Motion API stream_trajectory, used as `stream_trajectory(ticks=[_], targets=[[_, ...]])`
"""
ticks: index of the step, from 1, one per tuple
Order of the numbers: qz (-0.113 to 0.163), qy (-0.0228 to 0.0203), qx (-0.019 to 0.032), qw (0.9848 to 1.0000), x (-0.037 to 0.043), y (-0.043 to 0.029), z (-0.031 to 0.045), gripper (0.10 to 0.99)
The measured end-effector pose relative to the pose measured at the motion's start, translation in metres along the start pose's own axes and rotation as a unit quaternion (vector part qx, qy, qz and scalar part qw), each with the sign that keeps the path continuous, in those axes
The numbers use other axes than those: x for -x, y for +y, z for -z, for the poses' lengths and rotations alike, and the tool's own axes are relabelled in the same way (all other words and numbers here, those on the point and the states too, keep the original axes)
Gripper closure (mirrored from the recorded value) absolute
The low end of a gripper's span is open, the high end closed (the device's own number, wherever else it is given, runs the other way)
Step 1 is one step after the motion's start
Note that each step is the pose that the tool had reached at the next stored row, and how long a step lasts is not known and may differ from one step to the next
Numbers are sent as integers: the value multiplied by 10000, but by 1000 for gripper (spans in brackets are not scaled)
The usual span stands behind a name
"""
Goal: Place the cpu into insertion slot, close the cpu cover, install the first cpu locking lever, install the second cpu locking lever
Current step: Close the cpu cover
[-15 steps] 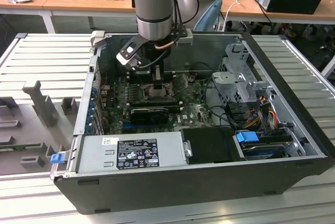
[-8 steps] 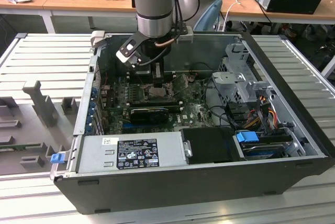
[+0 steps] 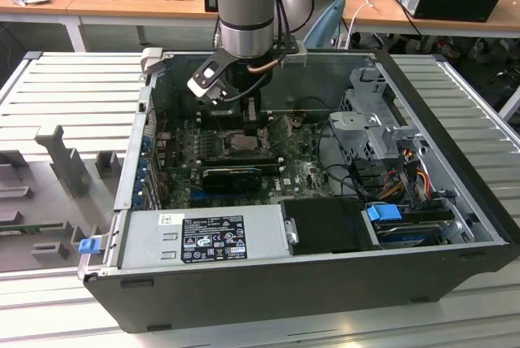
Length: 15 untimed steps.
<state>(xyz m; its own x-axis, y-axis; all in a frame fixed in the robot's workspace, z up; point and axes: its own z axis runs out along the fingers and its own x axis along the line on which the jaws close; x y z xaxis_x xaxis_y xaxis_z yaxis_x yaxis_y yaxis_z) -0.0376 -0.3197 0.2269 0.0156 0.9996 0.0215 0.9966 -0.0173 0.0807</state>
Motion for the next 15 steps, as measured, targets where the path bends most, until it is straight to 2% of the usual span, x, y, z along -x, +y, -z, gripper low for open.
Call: stream_trajectory(ticks=[1,3,4,5,6,7,9,13,15], targets=[[0,0,0,10000,-1,2,19,980],[0,0,0,10000,-2,10,118,980],[0,0,-13,10000,-5,46,206,980],[-1,-1,-32,10000,-7,162,200,980],[1,0,-40,10000,-14,325,181,980],[3,-1,-40,10000,-14,351,179,980],[2,-2,-41,10000,-15,356,186,980],[3,0,-40,10000,-16,363,244,980],[3,0,-40,10000,-16,374,243,980]])
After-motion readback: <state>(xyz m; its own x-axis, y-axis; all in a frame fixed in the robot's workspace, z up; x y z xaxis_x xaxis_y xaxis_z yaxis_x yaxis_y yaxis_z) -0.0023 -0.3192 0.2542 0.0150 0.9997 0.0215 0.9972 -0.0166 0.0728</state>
